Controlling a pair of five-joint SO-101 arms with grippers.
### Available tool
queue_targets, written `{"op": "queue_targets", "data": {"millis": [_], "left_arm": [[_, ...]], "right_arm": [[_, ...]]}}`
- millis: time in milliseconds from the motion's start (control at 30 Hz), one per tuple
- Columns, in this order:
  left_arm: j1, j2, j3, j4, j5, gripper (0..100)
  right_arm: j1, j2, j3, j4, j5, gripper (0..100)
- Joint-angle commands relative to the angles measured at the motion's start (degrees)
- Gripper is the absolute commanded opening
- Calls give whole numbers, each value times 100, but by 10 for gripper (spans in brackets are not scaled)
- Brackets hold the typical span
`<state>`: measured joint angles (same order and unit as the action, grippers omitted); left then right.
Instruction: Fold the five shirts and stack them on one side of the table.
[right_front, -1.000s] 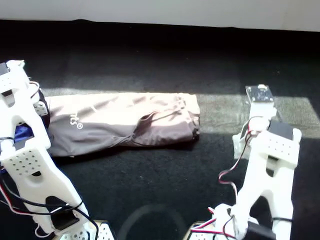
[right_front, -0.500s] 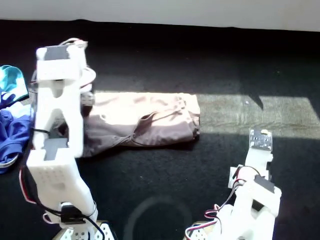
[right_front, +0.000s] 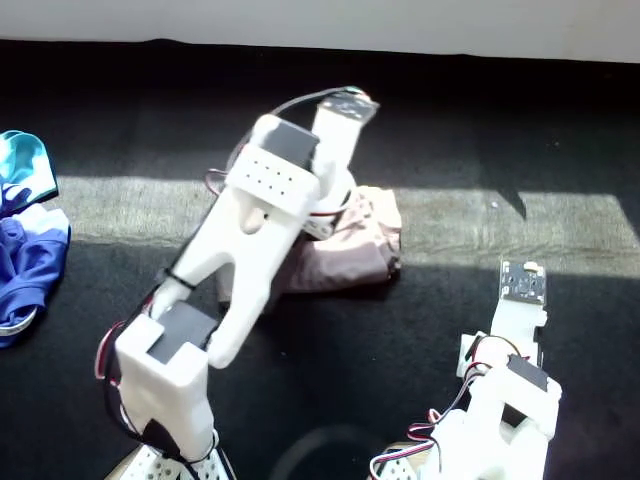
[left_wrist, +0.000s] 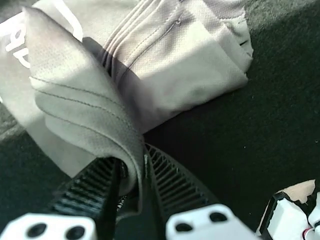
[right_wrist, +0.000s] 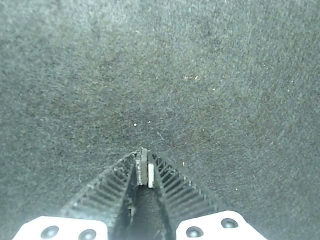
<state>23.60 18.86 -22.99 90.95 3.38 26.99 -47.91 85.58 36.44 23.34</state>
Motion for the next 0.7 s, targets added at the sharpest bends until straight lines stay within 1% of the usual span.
{"op": "queue_targets", "data": {"millis": [0,67,133,267,367,467,533,667], "left_arm": [[154,611,-163,-738,18,9],[101,1068,-163,-1090,0,9],[48,1402,-189,-1257,0,9],[154,1490,-760,-958,18,9],[286,1543,-1754,-589,0,9],[365,1560,-2580,-519,0,9],[400,1560,-2809,-545,0,9],[497,1798,-2756,-774,0,9]], "right_arm": [[163,13,75,-101,-35,6],[163,22,75,-101,-35,6],[154,22,75,-101,-35,6],[154,22,75,-101,-35,6],[154,22,75,-101,-35,6],[145,22,75,-101,-35,6],[145,22,75,-101,-35,6],[145,22,75,-101,-35,6]]}}
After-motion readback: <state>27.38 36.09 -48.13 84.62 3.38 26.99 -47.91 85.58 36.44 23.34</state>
